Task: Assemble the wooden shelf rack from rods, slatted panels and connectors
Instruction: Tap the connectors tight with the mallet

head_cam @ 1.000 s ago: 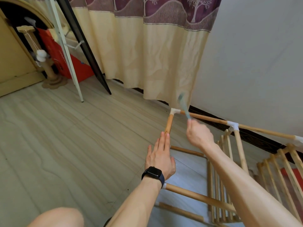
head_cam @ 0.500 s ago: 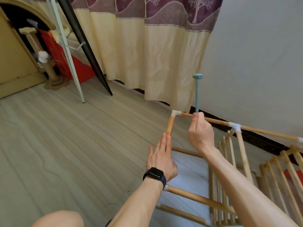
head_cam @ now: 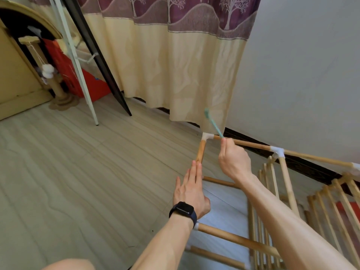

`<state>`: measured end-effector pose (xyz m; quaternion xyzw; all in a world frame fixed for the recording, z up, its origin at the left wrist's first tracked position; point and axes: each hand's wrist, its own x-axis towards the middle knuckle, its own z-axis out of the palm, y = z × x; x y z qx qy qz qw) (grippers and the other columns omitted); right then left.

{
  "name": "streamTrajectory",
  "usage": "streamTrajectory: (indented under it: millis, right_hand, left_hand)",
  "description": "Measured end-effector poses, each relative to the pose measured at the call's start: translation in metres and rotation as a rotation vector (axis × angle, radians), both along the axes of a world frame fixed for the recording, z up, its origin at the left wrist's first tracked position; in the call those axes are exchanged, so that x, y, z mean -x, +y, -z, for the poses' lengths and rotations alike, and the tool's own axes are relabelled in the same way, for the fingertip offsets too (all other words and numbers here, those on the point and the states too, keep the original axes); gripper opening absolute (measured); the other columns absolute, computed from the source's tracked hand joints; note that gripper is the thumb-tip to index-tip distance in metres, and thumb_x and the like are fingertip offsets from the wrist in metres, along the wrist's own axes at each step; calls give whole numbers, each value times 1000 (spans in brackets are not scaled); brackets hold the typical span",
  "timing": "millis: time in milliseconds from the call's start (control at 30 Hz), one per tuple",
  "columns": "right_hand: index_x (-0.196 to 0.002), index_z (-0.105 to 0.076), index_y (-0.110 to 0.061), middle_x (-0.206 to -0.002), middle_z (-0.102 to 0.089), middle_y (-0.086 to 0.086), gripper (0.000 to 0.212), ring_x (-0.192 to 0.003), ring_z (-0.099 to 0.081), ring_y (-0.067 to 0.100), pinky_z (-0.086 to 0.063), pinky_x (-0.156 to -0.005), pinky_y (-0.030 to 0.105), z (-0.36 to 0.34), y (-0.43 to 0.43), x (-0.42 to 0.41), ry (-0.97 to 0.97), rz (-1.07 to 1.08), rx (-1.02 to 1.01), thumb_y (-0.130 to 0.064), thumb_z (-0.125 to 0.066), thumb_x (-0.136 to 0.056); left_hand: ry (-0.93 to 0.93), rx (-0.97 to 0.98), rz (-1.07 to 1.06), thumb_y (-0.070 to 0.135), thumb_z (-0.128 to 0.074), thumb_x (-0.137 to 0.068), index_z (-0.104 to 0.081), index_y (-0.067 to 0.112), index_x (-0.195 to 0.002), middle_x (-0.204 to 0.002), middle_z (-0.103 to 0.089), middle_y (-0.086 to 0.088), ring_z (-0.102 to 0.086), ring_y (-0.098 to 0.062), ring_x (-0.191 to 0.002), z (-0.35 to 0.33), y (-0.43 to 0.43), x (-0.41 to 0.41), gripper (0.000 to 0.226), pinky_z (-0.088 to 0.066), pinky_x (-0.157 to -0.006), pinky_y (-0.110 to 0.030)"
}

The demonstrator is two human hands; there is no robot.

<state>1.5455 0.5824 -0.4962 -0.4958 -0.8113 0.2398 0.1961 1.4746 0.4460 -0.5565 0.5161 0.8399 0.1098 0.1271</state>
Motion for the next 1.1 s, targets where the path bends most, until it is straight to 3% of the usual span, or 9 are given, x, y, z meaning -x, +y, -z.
streamTrajectory:
  millis: [67,200,300,433,667,833,933,1000,1100]
  right_hand:
    - [-100,-45,-20,-85,-66,12,36,-80,-63,39,-51,-71,50,0,0,4,99,-11,-56,-43,-18,-107]
    - [-121,-52,-14,-112,-66,17,44,-96,-62,37,-50,-82,45,2,1,4,-264,13,139,-39,-19,-108]
    - [-112,-51,-14,-102,-67,18,46,-89,-61,40,-49,-77,45,1,4,3,-119,10,-4,-42,-16,-108]
    - [-129,-54,-16,-123,-63,15,50,-109,-59,37,-46,-84,42,-4,10,2,-433,-44,157,-41,-17,-107]
    - [-91,-51,-21,-86,-65,5,48,-81,-62,29,-51,-75,44,-16,-24,-57,-267,-11,94,-48,-15,-106]
    - [-81,-46,-26,-66,-56,-2,39,-68,-61,25,-46,-60,41,8,-70,-144,-148,146,52,-44,-21,-105]
    - [-76,-48,-22,-69,-53,-1,46,-69,-53,24,-46,-65,46,31,-89,-191,-42,239,-98,-45,-17,-102]
    - [-73,-48,-18,-68,-50,-2,50,-66,-50,25,-47,-62,47,44,-93,-218,-68,306,-198,-42,-17,-105]
    - [-72,-46,-19,-61,-48,-3,39,-57,-54,27,-49,-64,46,56,-96,-244,-98,400,-241,-34,-25,-101]
  left_hand:
    - [-11,0,-4,27,-59,-87,24,22,-155,-165,24,3,-6,-18,-154,0,1,2,107,-12,-124,-50]
    - [-5,2,-3,26,-57,-87,25,22,-154,-164,26,2,-5,-18,-154,1,0,-1,106,-12,-124,-50]
    - [2,5,-4,25,-57,-87,25,21,-154,-164,26,2,-5,-18,-154,-1,2,1,106,-13,-124,-50]
    - [3,26,3,27,-58,-88,26,21,-154,-164,27,2,-6,-19,-154,-1,1,1,106,-14,-124,-51]
    - [-11,39,9,25,-60,-88,21,21,-156,-166,20,2,-17,-20,-152,-2,7,10,106,-21,-121,-52]
    - [25,34,50,32,-56,-92,14,20,-158,-168,11,0,-22,-23,-150,-7,19,22,97,-27,-119,-49]
    - [148,-5,102,37,-47,-98,-4,19,-160,-168,4,1,-13,-21,-153,-14,21,24,78,-17,-123,-48]
    - [238,-35,200,39,-38,-102,-29,22,-155,-168,-8,2,-11,-18,-153,-20,18,17,57,-10,-124,-47]
    - [212,-81,373,47,-31,-103,-60,28,-129,-146,-51,4,-40,-15,-139,-30,4,-7,44,-26,-117,-37]
